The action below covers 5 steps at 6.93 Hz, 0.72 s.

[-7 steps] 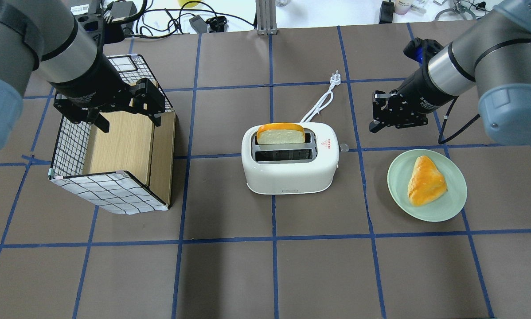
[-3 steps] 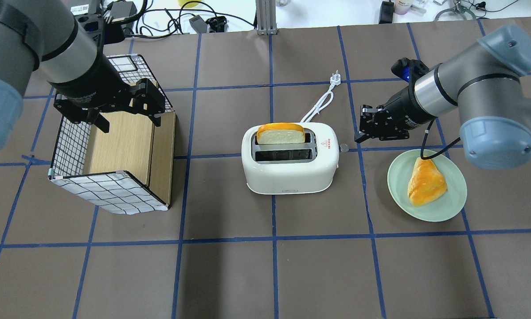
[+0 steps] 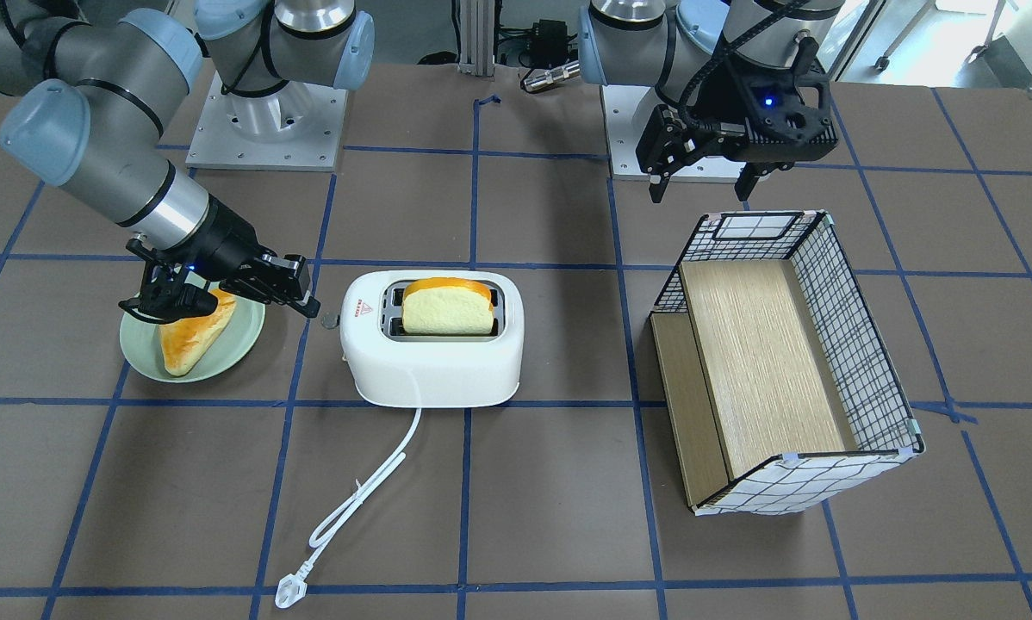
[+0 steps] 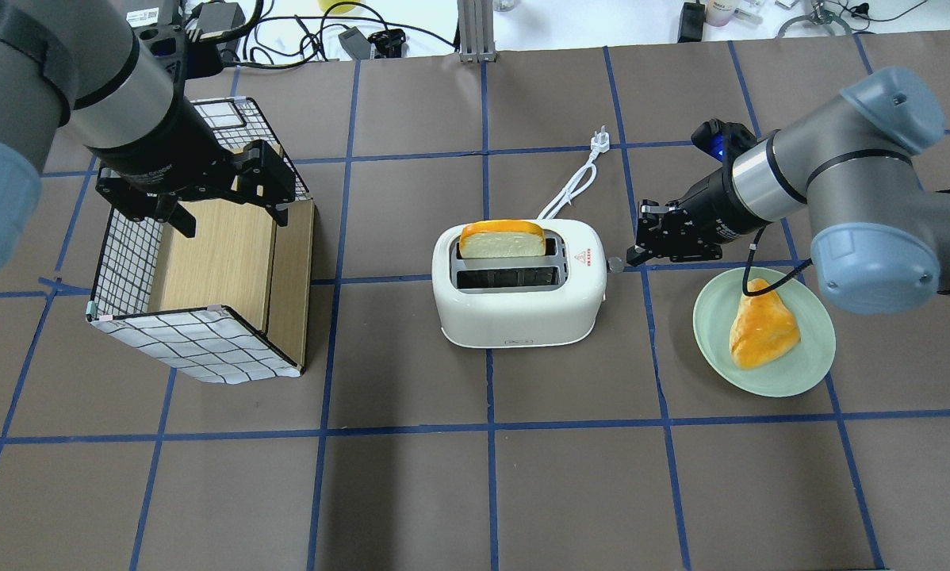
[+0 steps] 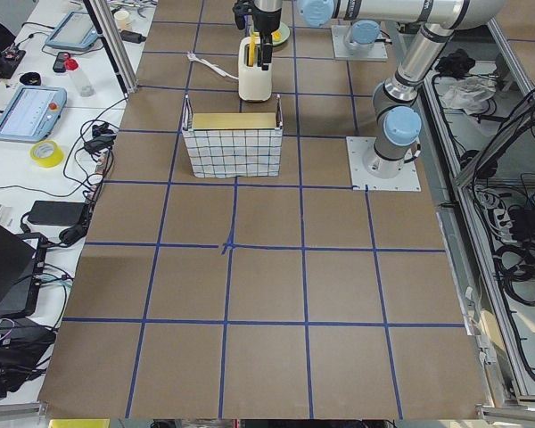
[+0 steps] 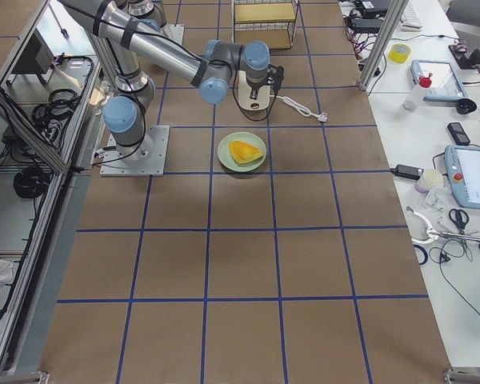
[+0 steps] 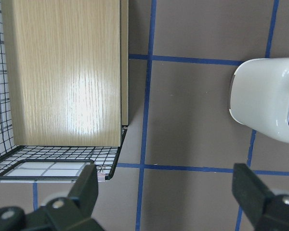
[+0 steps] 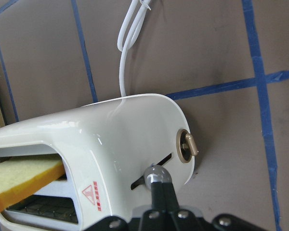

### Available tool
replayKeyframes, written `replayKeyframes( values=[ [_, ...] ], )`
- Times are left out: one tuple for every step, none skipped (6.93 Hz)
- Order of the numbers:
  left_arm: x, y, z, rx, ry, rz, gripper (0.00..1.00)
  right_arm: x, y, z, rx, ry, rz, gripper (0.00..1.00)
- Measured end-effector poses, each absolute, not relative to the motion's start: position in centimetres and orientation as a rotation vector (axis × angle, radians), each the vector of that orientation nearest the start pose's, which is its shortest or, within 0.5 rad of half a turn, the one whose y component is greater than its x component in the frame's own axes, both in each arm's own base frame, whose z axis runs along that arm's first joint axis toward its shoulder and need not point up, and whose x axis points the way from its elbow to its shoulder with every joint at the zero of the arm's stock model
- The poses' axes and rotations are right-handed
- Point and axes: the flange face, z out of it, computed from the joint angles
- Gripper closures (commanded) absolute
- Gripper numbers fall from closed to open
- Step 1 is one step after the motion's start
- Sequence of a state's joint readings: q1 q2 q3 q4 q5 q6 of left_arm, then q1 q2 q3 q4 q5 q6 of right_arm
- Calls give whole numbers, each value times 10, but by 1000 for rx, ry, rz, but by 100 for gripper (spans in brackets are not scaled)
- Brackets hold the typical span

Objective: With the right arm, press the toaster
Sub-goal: 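Lower the right gripper onto the brass toaster lever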

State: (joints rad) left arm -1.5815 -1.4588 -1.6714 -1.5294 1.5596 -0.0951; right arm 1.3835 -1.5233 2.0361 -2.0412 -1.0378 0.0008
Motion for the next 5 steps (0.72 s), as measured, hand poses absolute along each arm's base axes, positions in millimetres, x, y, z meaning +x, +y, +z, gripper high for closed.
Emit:
replayKeyframes(
  values=[
    [-139,-448,495,-133,3151,-82,0,97,-484,303,259,2577,-8,100],
    [-139,-448,495,-133,3152,-82,0,98,-483,302,259,2570,-4,100],
    [-139,-448,495,-133,3152,-82,0,98,-483,299,258,2567,3,100],
    [-139,-448,495,-133,3152,-82,0,98,-482,294,255,2565,13,100],
    [-139,-448,495,-133,3152,-82,0,98,-482,290,254,2564,21,100]
  ],
)
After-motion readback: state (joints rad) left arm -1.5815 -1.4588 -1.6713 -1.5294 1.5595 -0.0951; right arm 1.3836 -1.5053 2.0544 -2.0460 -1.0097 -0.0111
